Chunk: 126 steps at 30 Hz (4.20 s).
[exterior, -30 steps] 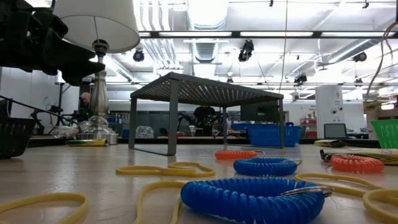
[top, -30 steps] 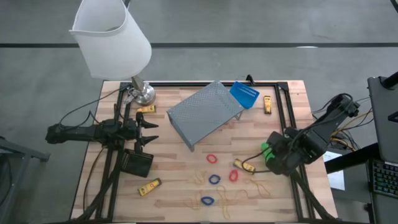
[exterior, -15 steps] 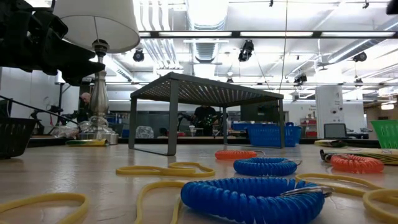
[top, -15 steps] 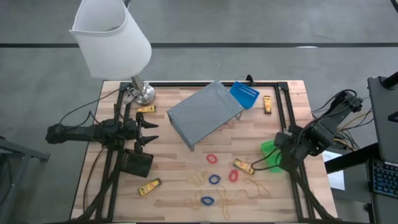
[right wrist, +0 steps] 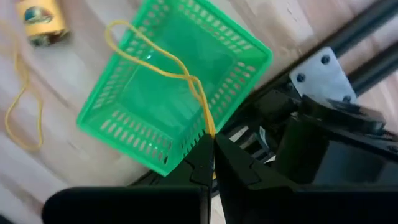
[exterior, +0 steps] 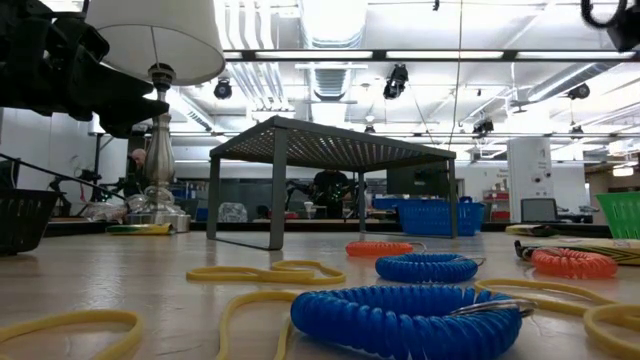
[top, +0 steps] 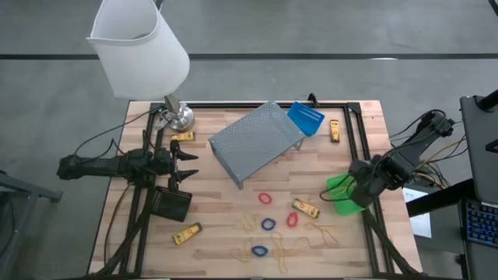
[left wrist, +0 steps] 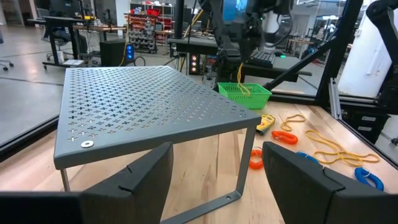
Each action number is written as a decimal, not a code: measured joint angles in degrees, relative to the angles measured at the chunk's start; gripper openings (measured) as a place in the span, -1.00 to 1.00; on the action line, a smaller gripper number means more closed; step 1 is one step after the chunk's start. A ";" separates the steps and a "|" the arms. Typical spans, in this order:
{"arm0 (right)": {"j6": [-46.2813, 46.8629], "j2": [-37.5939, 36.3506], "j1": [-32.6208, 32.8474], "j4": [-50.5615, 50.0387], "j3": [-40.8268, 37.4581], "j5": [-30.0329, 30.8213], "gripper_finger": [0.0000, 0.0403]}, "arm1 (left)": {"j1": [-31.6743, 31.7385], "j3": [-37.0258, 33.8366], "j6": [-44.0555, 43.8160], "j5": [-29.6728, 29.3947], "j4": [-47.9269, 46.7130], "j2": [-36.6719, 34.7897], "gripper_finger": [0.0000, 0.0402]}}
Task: Pick & Place Office Desk Supplies
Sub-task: Put the yellow rubber band into the green basket
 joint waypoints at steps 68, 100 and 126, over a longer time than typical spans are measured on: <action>4.33 20.17 -0.02 24.07 -10.34 7.93 -0.39 | -0.01 0.00 0.00 0.00 0.00 0.00 0.26; -3.80 19.37 0.00 4.61 13.56 21.79 -0.24 | -0.01 0.00 0.00 0.00 0.00 0.00 0.26; -6.05 32.78 1.45 29.70 12.88 1.49 -0.29 | 0.01 0.00 0.00 0.00 0.00 0.00 0.26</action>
